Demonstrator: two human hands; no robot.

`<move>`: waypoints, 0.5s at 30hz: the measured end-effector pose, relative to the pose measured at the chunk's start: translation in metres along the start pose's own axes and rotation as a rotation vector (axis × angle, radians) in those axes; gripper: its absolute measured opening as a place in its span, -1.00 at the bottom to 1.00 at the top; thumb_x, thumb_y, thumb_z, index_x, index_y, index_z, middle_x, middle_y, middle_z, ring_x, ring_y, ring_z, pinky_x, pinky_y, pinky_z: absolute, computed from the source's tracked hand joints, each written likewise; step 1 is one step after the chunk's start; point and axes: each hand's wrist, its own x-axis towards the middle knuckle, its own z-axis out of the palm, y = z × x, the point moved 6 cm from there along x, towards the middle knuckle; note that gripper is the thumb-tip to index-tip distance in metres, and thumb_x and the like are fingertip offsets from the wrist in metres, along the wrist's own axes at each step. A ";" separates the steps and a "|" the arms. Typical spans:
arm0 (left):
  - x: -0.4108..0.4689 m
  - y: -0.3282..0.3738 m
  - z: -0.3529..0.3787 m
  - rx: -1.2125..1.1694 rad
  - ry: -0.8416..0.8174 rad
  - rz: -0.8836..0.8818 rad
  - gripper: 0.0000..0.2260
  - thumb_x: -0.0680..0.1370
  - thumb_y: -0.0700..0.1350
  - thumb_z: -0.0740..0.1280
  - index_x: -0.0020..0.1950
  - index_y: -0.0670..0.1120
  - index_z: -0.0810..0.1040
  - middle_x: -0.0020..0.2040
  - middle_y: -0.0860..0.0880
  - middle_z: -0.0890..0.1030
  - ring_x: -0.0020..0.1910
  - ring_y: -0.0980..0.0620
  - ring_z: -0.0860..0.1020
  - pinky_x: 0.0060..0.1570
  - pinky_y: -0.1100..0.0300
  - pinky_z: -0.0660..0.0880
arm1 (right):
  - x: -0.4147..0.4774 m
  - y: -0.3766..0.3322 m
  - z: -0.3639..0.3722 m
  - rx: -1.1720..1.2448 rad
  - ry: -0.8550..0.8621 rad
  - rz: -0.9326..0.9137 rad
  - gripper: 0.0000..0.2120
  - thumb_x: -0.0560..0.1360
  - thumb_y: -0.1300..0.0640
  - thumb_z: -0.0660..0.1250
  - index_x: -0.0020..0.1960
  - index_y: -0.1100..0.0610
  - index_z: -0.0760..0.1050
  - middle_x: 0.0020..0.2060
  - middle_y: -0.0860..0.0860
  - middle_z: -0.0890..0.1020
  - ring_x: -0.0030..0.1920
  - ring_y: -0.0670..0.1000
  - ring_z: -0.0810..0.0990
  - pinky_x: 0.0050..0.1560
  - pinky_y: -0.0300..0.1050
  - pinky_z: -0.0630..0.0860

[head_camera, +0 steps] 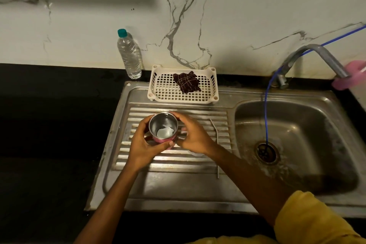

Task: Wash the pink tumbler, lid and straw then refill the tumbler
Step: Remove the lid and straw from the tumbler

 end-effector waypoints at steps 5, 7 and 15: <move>-0.001 -0.003 -0.007 0.063 0.032 0.018 -0.18 0.17 0.14 0.60 0.39 -0.01 0.46 0.28 0.02 0.55 0.23 0.18 0.53 0.08 0.38 0.52 | -0.001 0.002 0.030 0.119 -0.011 0.092 0.00 0.26 0.10 0.65 0.55 -0.04 0.19 0.39 -0.05 0.49 0.36 -0.08 0.49 0.35 0.01 0.50; -0.004 -0.004 -0.011 0.049 0.061 0.011 -0.20 0.18 0.09 0.64 0.38 0.00 0.47 0.27 0.04 0.56 0.22 0.19 0.55 0.05 0.37 0.54 | 0.000 -0.001 0.031 0.105 0.055 0.097 -0.11 0.22 0.00 0.65 0.44 -0.09 0.30 0.28 -0.10 0.56 0.28 -0.07 0.56 0.27 0.07 0.54; -0.044 -0.019 -0.037 0.060 0.231 -0.047 -0.48 0.31 -0.09 0.59 0.25 -0.01 0.58 0.17 0.01 0.63 0.16 0.17 0.58 0.03 0.18 0.56 | -0.002 -0.021 0.007 0.072 0.128 0.047 -0.06 0.13 -0.03 0.72 0.41 -0.11 0.35 0.22 -0.15 0.61 0.21 -0.10 0.59 0.22 0.03 0.57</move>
